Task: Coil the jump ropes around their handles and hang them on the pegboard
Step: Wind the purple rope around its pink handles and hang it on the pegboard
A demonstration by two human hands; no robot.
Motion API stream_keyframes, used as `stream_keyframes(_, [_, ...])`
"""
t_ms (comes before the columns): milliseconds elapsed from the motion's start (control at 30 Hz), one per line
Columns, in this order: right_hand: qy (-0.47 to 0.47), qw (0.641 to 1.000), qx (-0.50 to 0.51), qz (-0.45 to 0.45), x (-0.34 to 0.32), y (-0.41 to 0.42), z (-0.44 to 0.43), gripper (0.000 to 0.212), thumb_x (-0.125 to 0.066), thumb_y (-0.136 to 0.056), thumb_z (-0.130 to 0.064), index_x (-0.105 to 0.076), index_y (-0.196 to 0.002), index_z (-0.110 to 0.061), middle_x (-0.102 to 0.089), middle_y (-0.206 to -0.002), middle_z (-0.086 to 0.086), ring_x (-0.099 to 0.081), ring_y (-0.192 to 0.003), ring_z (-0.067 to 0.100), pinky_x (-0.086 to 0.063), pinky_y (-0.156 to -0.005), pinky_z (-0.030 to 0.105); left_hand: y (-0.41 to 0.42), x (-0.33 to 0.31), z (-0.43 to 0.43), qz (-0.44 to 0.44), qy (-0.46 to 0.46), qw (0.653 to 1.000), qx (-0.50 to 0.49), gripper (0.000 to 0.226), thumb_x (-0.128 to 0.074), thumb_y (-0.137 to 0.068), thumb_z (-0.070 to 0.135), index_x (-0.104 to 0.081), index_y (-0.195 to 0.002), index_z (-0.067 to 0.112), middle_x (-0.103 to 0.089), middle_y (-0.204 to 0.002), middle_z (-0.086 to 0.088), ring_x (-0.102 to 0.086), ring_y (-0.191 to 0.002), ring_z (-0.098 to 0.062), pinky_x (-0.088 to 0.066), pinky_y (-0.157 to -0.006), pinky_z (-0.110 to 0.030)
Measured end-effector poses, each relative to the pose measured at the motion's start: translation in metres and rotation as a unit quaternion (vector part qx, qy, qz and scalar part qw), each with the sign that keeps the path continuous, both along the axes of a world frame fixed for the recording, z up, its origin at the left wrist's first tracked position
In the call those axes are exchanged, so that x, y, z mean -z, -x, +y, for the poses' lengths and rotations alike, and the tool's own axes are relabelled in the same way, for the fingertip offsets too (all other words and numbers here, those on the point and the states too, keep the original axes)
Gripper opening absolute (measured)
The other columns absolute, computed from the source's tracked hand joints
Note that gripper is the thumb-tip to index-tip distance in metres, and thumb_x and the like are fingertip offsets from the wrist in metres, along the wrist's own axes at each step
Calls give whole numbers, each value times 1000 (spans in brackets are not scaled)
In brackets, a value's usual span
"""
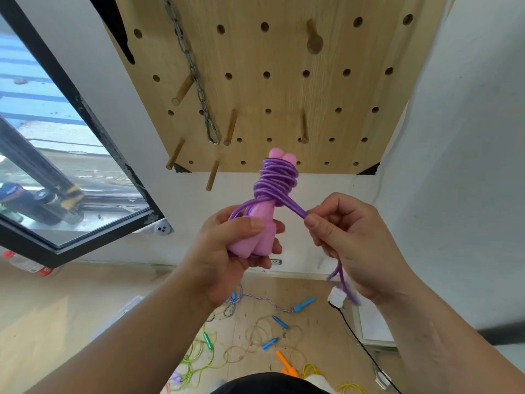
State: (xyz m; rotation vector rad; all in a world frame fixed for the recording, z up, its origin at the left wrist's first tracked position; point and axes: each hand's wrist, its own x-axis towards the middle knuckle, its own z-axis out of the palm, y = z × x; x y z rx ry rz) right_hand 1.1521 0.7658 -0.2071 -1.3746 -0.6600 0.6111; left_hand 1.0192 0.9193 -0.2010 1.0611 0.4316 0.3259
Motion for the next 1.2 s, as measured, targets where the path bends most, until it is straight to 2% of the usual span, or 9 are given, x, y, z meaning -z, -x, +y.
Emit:
stream_keyframes(167, [-47, 998, -45, -22, -1, -5, -6, 12, -73, -78, -13, -66, -82, -4, -66, -62, 2, -58, -55, 7, -45, -54, 16, 8, 4, -5, -41, 112, 984, 129, 65, -88, -55, 32, -71, -110, 2, -65, -96, -25, -62, -69, -32, -49, -47, -30])
stream_keyframes(333, [-16, 993, -111, -38, 10, -13, -4, 11, -80, -78, -25, -70, -79, -21, -67, -65, 2, -56, -57, 12, -39, -50, 28, 13, 8, -4, -57, 189, 958, 209, 64, -84, -68, 31, -65, -120, -1, -63, -99, -26, -62, -70, -31, -51, -46, -28])
stream_keyframes(500, [-62, 977, -198, 57, 16, -4, 4, 80, -83, -75, -47, -48, -135, -8, -68, -85, -5, -42, -52, 7, -33, -48, 22, 14, 17, -4, -128, 290, 897, 308, 58, -67, -89, 29, -49, -133, -5, -60, -111, -29, -65, -83, -35, -57, -58, -31])
stream_keyframes(667, [-104, 961, -253, 48, 4, 10, 9, 47, -64, -91, -4, -47, -135, -11, -70, -87, -12, -40, -52, 3, -24, -46, 27, 14, 34, 3, -144, 317, 869, 352, 58, -55, -93, 40, -51, -131, -3, -64, -113, -30, -71, -84, -33, -58, -62, -31])
stream_keyframes(733, [-99, 970, -217, 55, 4, 15, 12, 41, -58, -90, -3, -50, -130, -6, -68, -77, -13, -36, -52, 7, -24, -47, 28, 13, 32, 8, -65, 270, 915, 293, 55, -57, -89, 42, -58, -126, 0, -67, -105, -32, -71, -75, -36, -59, -59, -34])
stream_keyframes(833, [-64, 987, -130, 70, 9, 18, 15, 43, -67, -91, -7, -54, -132, -5, -69, -77, -10, -36, -53, 7, -23, -48, 27, 9, 30, 9, 131, 69, 989, 3, 45, -62, -88, 36, -60, -118, 3, -68, -104, -27, -70, -67, -30, -55, -52, -35])
stream_keyframes(933, [8, 998, -26, 61, 19, 20, 16, 36, -69, -91, -11, -62, -126, -15, -69, -77, -9, -48, -49, 1, -31, -48, 21, 10, 30, 7, 168, -181, 941, -232, 21, -68, -93, 16, -60, -113, 18, -72, -104, -10, -71, -79, -20, -56, -68, -36])
stream_keyframes(1100, [31, 993, 38, 105, 24, 27, 22, 25, -68, -94, -18, -66, -119, -19, -57, -57, -11, -37, -43, 2, -32, -46, 21, 14, 31, -12, 191, -464, 863, -54, 69, -81, -73, 52, -48, -132, 38, -57, -120, 23, -57, -107, 4, -50, -83, -19])
stream_keyframes(1200, [9, 993, 29, 118, 16, 33, 23, 22, -66, -95, -15, -67, -117, -17, -63, -60, -8, -42, -40, 2, -34, -45, 16, 10, 32, -20, 172, -491, 851, -71, 55, -85, -74, 42, -53, -119, 40, -62, -106, 21, -61, -93, 0, -54, -74, -20])
